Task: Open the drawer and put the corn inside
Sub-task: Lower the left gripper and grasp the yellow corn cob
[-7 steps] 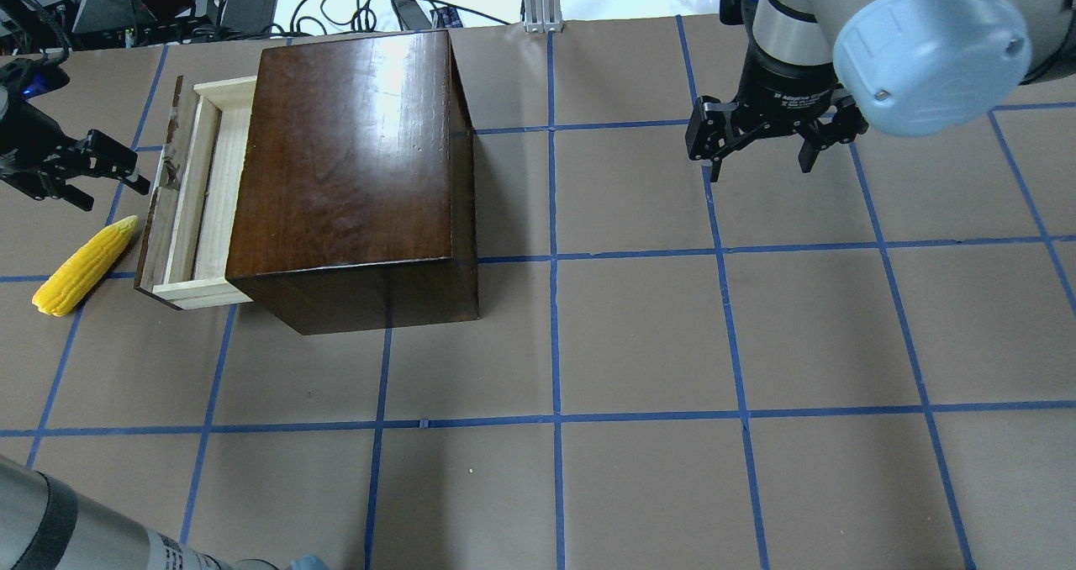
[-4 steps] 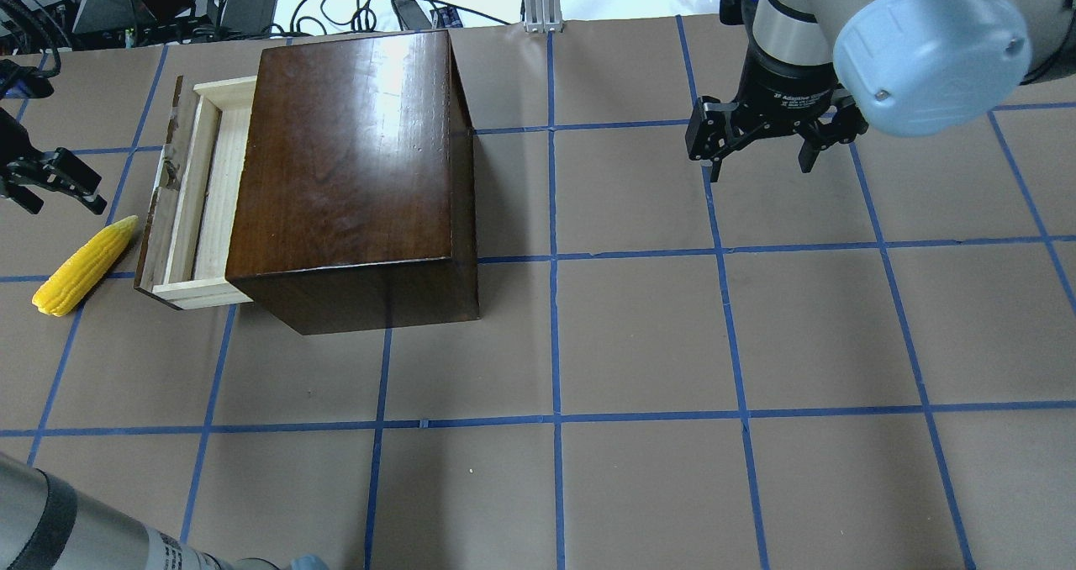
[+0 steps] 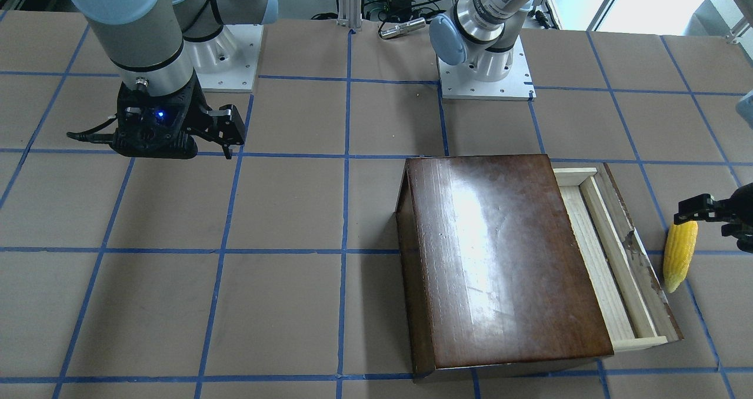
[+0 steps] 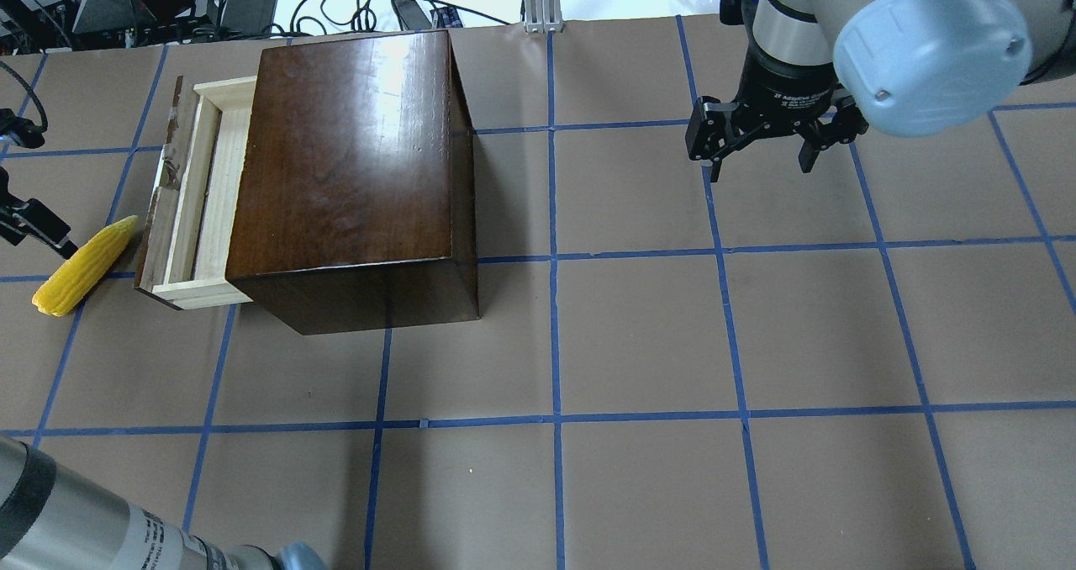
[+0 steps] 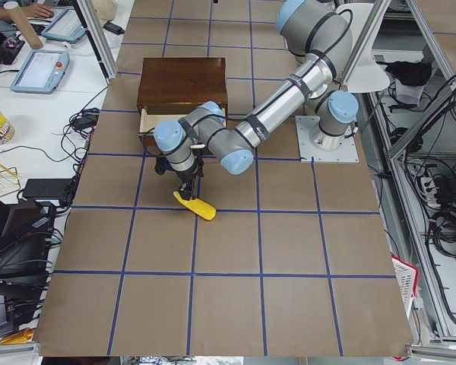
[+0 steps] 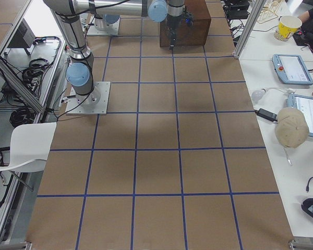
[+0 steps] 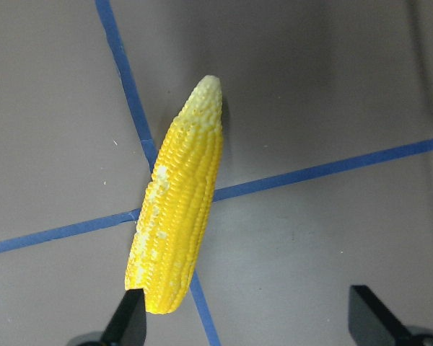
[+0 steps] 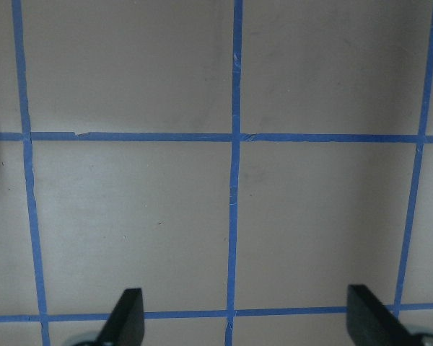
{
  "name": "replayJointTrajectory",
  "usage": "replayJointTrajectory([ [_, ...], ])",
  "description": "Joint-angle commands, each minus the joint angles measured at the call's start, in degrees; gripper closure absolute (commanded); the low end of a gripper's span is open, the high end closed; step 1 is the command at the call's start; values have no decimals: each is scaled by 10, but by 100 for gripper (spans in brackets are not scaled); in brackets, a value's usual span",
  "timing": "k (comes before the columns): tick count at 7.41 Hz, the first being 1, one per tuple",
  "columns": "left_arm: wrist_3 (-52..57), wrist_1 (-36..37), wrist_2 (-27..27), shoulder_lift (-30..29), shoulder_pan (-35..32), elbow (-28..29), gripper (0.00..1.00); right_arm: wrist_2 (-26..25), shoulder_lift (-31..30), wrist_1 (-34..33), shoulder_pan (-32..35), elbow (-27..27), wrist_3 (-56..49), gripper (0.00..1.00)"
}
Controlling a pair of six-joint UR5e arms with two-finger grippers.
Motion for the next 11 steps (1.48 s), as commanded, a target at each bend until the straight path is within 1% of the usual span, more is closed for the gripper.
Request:
replayJointTrajectory([
  [1,21,36,0,-31,11,-7,0,0,0,0,0,0,0,0],
  [3,15,70,-3,-54,11,-10,0,0,0,0,0,0,0,0],
  [4,15,76,-3,-66,10,-10,0,0,0,0,0,0,0,0],
  [7,11,76,0,-76,11,-10,0,0,0,0,0,0,0,0],
  [9,-10,77,-1,-76,10,-9,19,0,0,0,0,0,0,0],
  [10,-10,77,-1,-76,11,-9,42,0,0,-1,0,0,0,0],
  [11,-9,77,-2,-76,10,-8,70,0,0,0,0,0,0,0],
])
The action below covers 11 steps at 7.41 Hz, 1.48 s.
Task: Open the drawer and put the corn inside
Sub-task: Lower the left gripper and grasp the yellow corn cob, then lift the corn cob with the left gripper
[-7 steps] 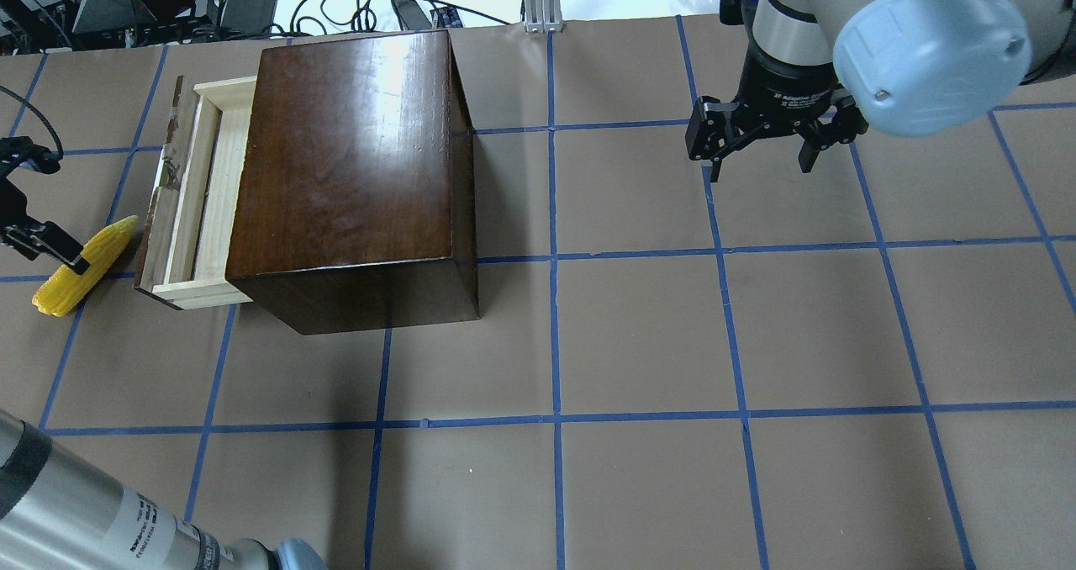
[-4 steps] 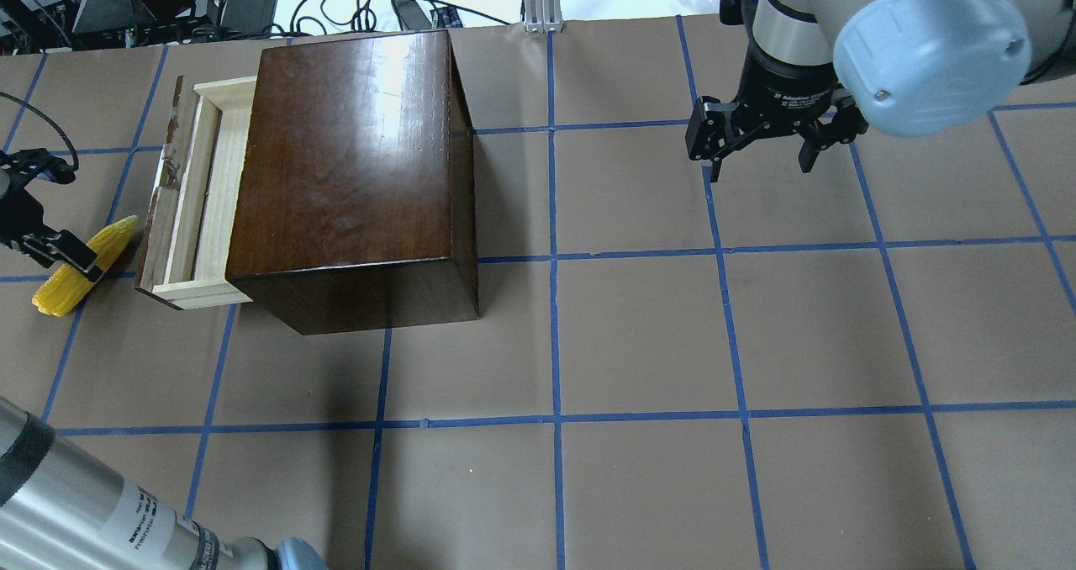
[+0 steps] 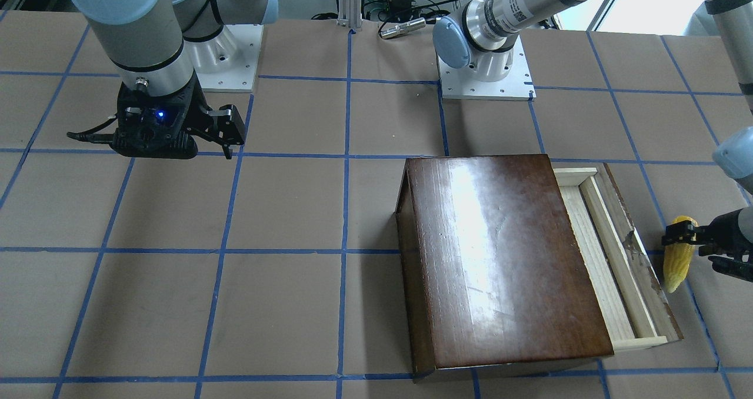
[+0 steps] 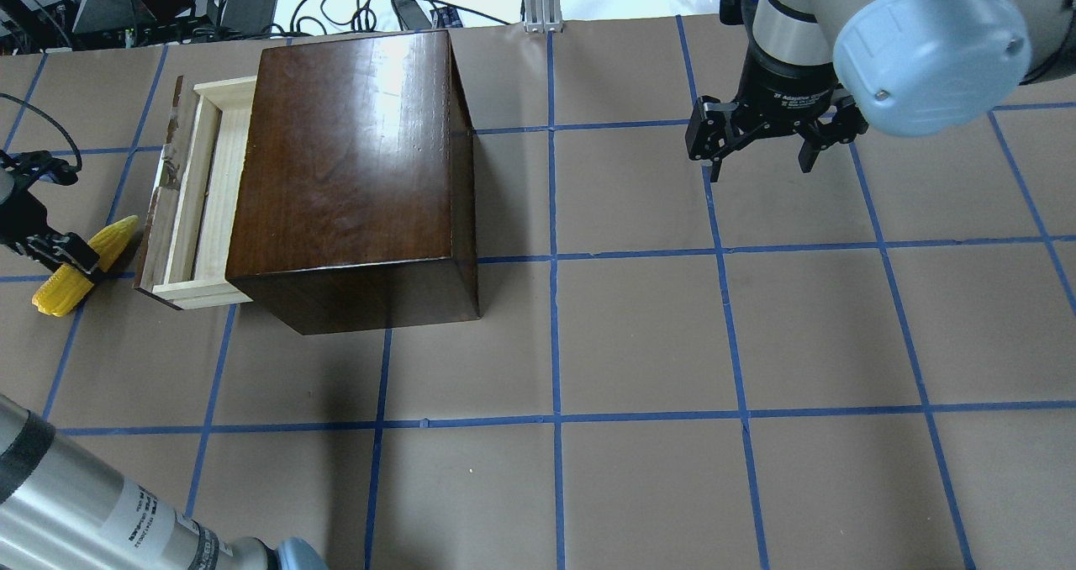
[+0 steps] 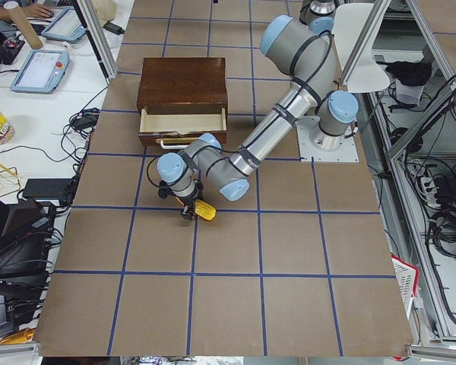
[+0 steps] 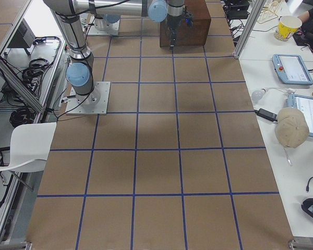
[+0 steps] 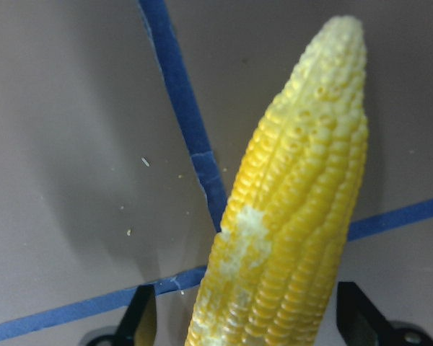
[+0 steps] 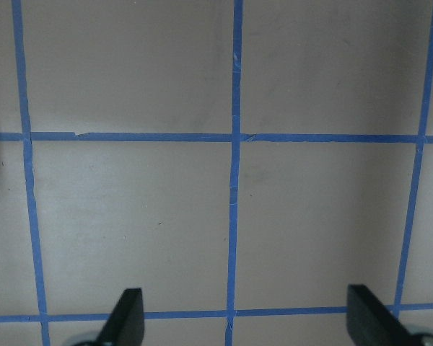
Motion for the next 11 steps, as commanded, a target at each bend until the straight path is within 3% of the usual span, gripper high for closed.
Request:
replayJointTrajectory([
  [1,0,0,-1,0,0,1,91,0,0,-1,0,0,0,0],
  [2,2,1,-2,0,0,1,100,0,0,0,0,0,0,0],
  [8,6,0,-3,11,0,9,100,0,0,0,0,0,0,0],
  [11,-11,-3,-6,64,-12,10,100,0,0,-1,0,0,0,0],
])
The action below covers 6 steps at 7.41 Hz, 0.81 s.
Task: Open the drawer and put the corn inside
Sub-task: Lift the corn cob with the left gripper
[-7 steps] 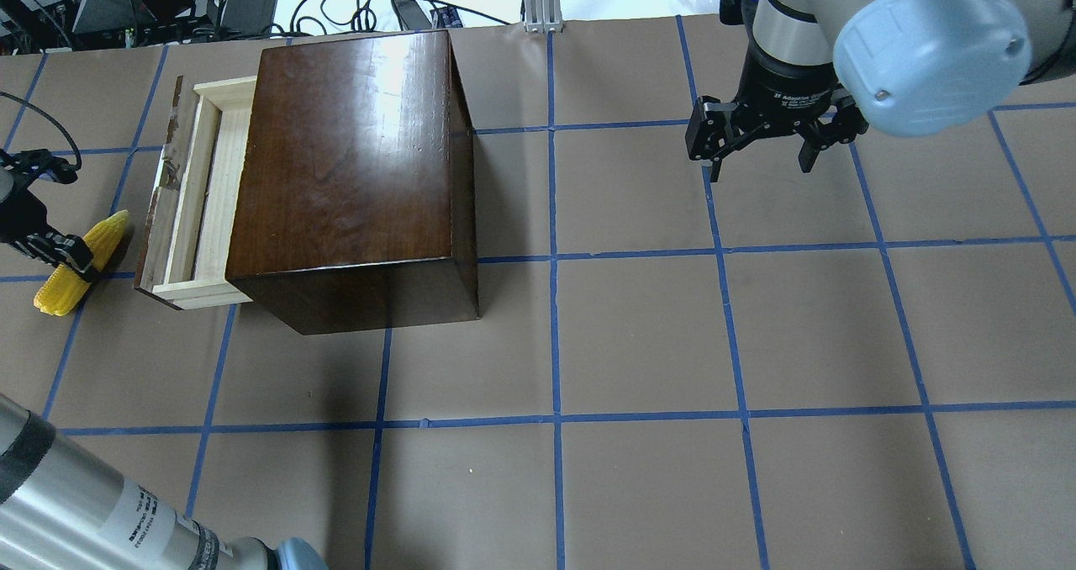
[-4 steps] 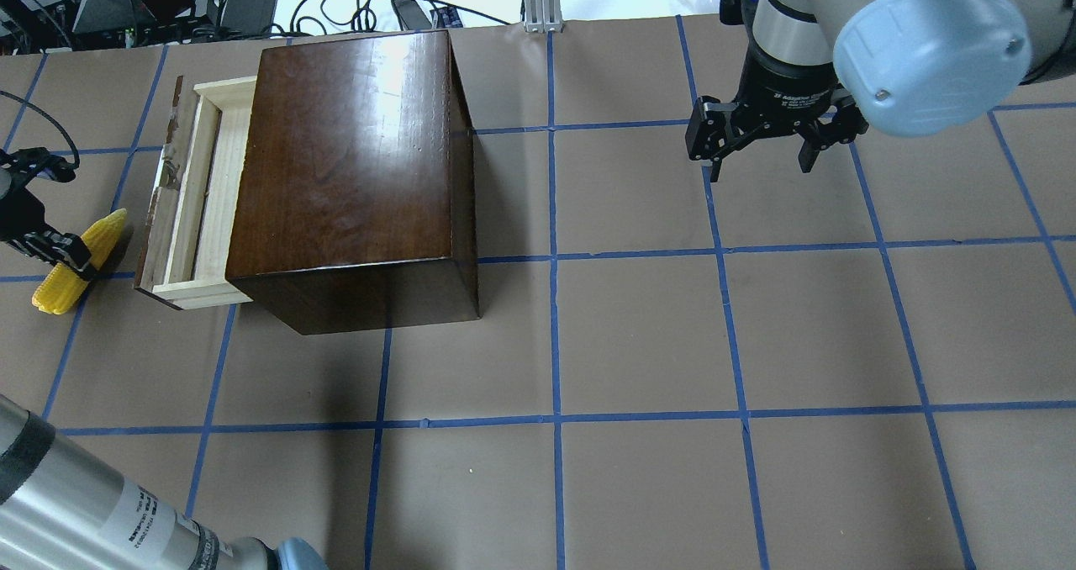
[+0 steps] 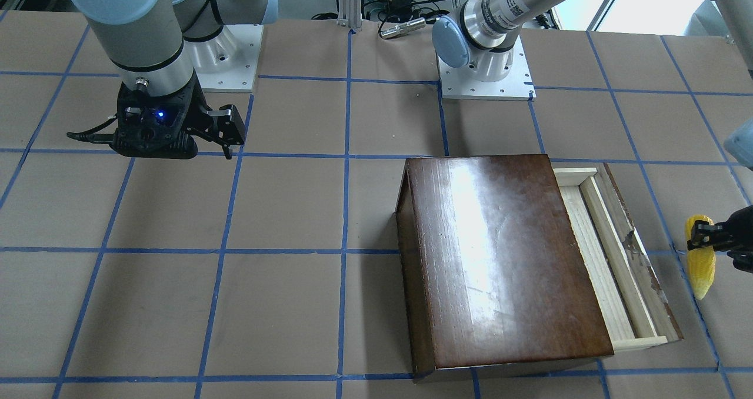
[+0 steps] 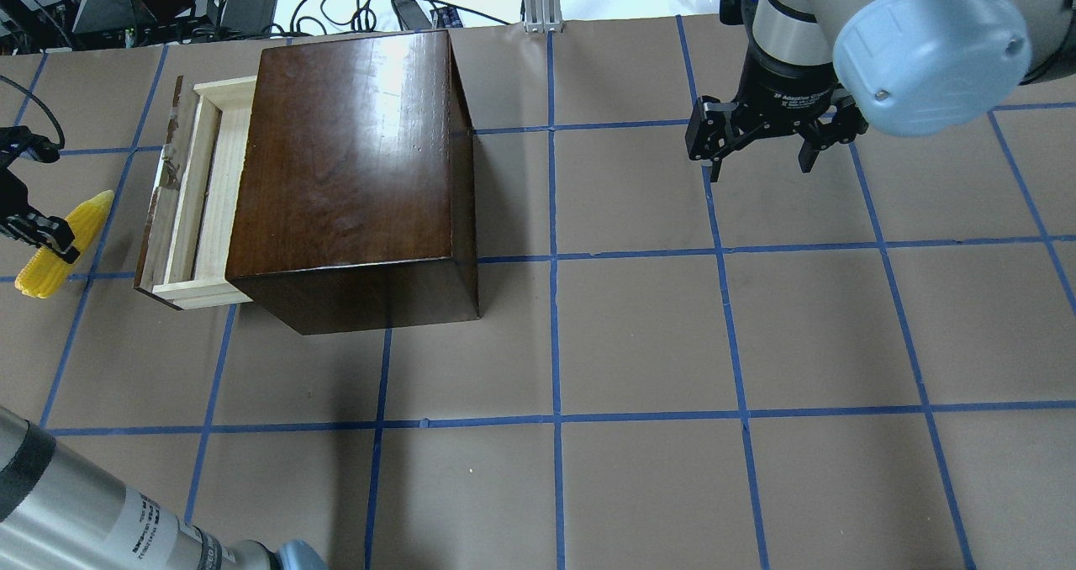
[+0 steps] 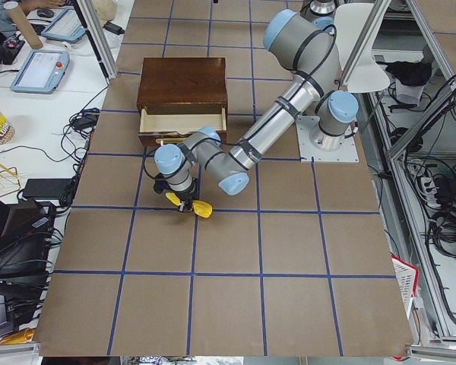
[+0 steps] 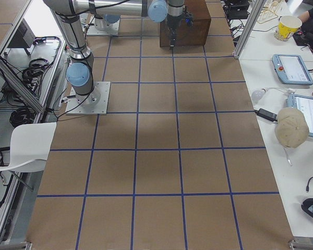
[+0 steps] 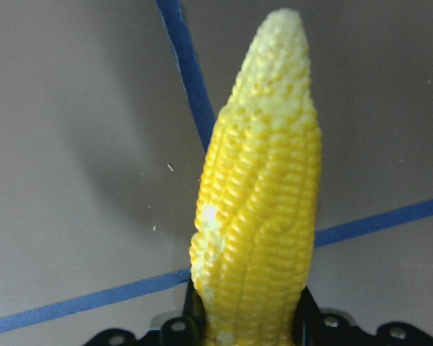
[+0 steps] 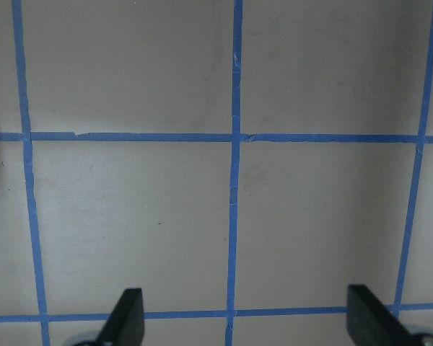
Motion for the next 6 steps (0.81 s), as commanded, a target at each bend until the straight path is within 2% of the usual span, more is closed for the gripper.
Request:
replayJointTrajectory([
  [1,-9,-9,-18,44,-8,0,100,0,0,1,0,0,0,0],
  [4,-57,-80,-27,116,-42,14,100,1,0,1,0,0,0,0],
  [6,-146,-143,-27,146,-75,43,100,1,0,1,0,0,0,0],
])
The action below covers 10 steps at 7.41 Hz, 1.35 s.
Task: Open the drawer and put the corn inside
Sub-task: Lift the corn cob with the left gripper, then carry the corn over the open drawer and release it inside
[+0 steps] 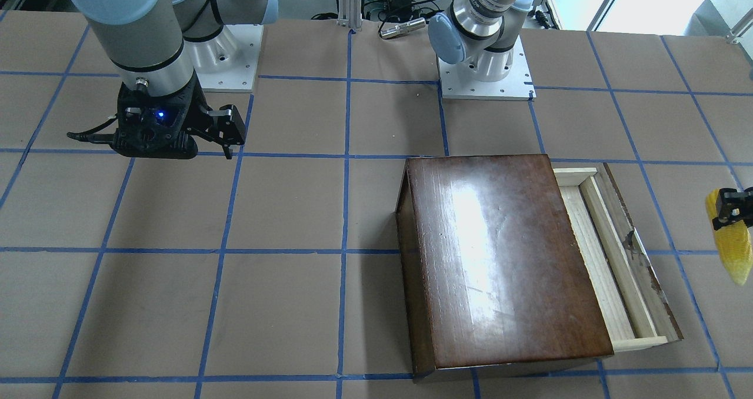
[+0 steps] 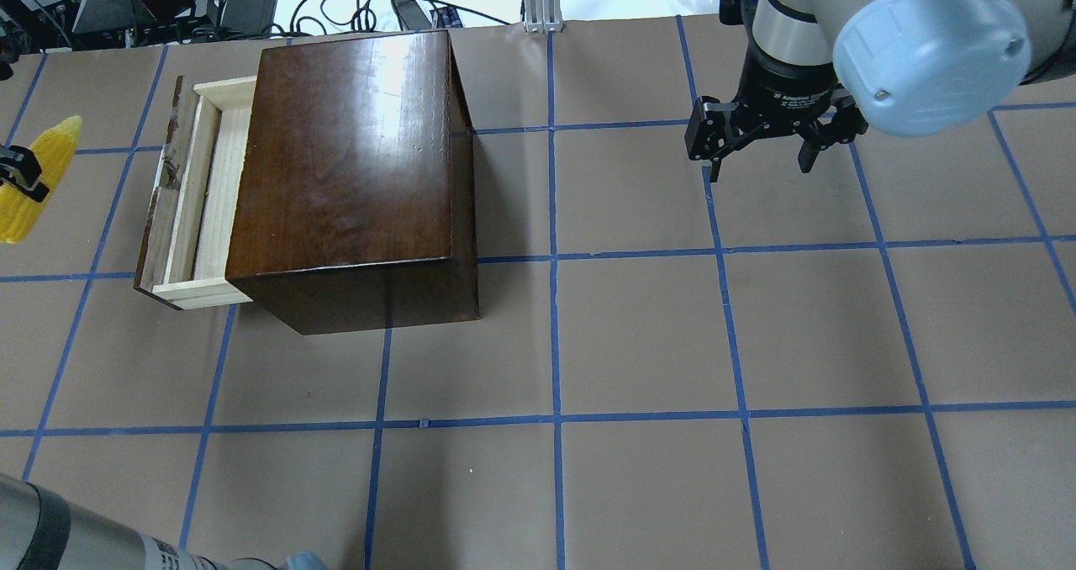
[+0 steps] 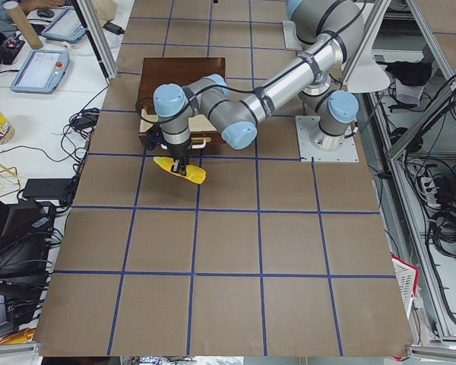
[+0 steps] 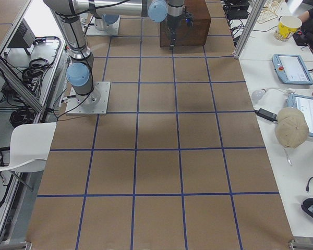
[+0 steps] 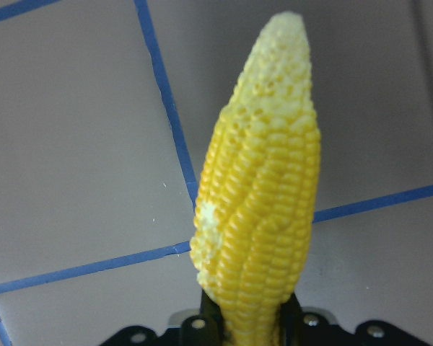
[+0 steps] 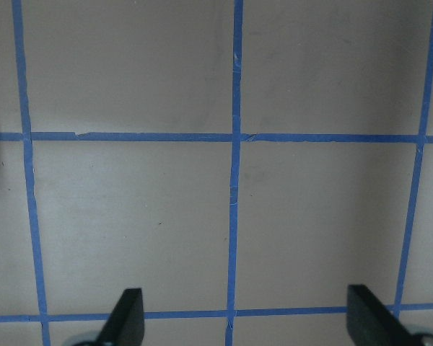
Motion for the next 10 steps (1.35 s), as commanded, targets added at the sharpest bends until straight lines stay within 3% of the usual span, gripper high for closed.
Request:
replayJointTrajectory([
  [1,-97,-61,2,31,-47,28,100,0,0,0,0,0,0,0],
  [5,-334,-77,-11,32,-146,31,100,0,0,0,0,0,0,0],
  [8,-366,-79,-55,15,-154,20,100,0,0,0,0,0,0,0],
  [10,-365,-76,-52,9,-154,6,100,0,0,0,0,0,0,0],
])
